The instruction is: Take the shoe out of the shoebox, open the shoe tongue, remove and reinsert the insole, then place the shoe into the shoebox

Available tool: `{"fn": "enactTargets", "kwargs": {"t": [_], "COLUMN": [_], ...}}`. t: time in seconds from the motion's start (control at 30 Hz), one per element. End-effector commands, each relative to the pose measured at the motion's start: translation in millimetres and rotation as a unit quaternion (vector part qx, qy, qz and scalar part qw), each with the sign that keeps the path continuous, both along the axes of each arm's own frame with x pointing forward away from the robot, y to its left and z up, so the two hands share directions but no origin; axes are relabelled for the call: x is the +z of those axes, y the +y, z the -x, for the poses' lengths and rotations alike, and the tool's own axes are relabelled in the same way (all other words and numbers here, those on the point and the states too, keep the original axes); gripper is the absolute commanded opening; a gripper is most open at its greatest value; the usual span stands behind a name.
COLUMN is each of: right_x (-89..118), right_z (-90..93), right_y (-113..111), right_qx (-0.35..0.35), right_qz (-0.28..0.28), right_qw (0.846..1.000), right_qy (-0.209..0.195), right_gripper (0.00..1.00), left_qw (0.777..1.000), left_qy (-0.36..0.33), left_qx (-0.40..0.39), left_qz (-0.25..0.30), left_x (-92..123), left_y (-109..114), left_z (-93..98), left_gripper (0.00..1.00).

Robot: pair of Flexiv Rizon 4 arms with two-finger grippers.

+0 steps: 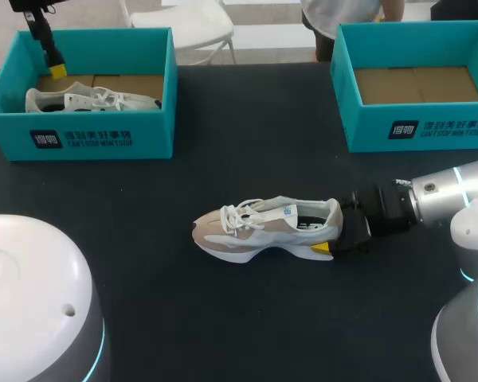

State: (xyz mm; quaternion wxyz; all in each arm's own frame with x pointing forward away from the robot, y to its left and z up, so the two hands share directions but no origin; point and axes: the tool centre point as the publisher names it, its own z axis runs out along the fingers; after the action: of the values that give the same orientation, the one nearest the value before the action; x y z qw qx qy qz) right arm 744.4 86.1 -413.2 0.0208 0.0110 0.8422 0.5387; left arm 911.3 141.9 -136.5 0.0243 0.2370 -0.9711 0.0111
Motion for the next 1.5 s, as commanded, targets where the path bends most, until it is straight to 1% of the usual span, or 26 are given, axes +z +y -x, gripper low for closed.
{"fn": "enactTargets", "kwargs": {"t": [0.03,0.1,0.17,0.3,0.33,0.4,0.43,0.57,0.63,0.7,0.73,0.8,0.83,0.9,1.47,1.5], "right_x": [-4.3,-4.3,-4.3,-4.3,-4.3,-4.3,-4.3,-4.3,-4.3,-4.3,-4.3,-4.3,-4.3,-4.3,-4.3,-4.3], "right_z": [0.3,0.3,0.3,0.3,0.3,0.3,0.3,0.3,0.3,0.3,0.3,0.3,0.3,0.3,0.3,0.3], "right_y": [5.2,5.2,5.2,5.2,5.2,5.2,5.2,5.2,5.2,5.2,5.2,5.2,5.2,5.2,5.2,5.2], "right_qx": [-0.001,-0.001,-0.001,-0.001,-0.001,-0.001,-0.001,-0.001,-0.001,-0.001,-0.001,-0.001,-0.001,-0.001,-0.001,-0.001], "right_qz": [0.002,0.002,0.002,0.002,0.002,0.002,0.002,0.002,0.002,0.002,0.002,0.002,0.002,0.002,0.002,0.002], "right_qw": [1.000,1.000,1.000,1.000,1.000,1.000,1.000,1.000,1.000,1.000,1.000,1.000,1.000,1.000,1.000,1.000], "right_qy": [0.000,0.000,0.000,0.000,0.000,0.000,0.000,0.000,0.000,0.000,0.000,0.000,0.000,0.000,0.000,0.000], "right_gripper": [0.00,0.00,0.00,0.00,0.00,0.00,0.00,0.00,0.00,0.00,0.00,0.00,0.00,0.00,0.00,0.00], "left_qw": [0.999,0.999,0.998,0.994,0.992,0.990,0.989,0.981,0.977,0.972,0.964,0.953,0.948,0.952,0.952,0.948], "left_qy": [0.005,0.001,-0.023,-0.027,-0.017,-0.041,-0.041,-0.050,-0.069,-0.061,-0.063,-0.037,-0.035,0.007,0.007,0.016], "left_qx": [0.035,0.053,0.061,0.108,0.123,0.133,0.143,0.186,0.199,0.226,0.255,0.300,0.317,0.306,0.306,0.318], "left_qz": [-0.003,0.003,-0.015,-0.014,-0.014,-0.012,-0.012,-0.016,-0.020,-0.026,-0.031,-0.018,-0.020,-0.016,-0.016,-0.005], "left_x": [-7.5,-7.3,-9.5,-8.1,-8.1,-8.2,-8.8,-16.9,-21.5,-25.2,-27.6,-33.1,-37.6,-44.9,-44.9,-42.2], "left_y": [-29.5,-44.8,-59.5,-84.7,-91.0,-103.2,-109.1,-134.2,-149.2,-162.5,-168.8,-180.3,-186.5,-197.4,-197.4,-196.3], "left_z": [4.7,11.6,18.9,28.3,29.0,36.2,39.6,53.4,63.5,69.6,71.9,73.9,74.6,76.6,76.6,77.4], "left_gripper": [1.00,1.00,1.00,1.00,1.00,1.00,1.00,1.00,1.00,1.00,1.00,1.00,1.00,1.00,1.00,1.00]}}
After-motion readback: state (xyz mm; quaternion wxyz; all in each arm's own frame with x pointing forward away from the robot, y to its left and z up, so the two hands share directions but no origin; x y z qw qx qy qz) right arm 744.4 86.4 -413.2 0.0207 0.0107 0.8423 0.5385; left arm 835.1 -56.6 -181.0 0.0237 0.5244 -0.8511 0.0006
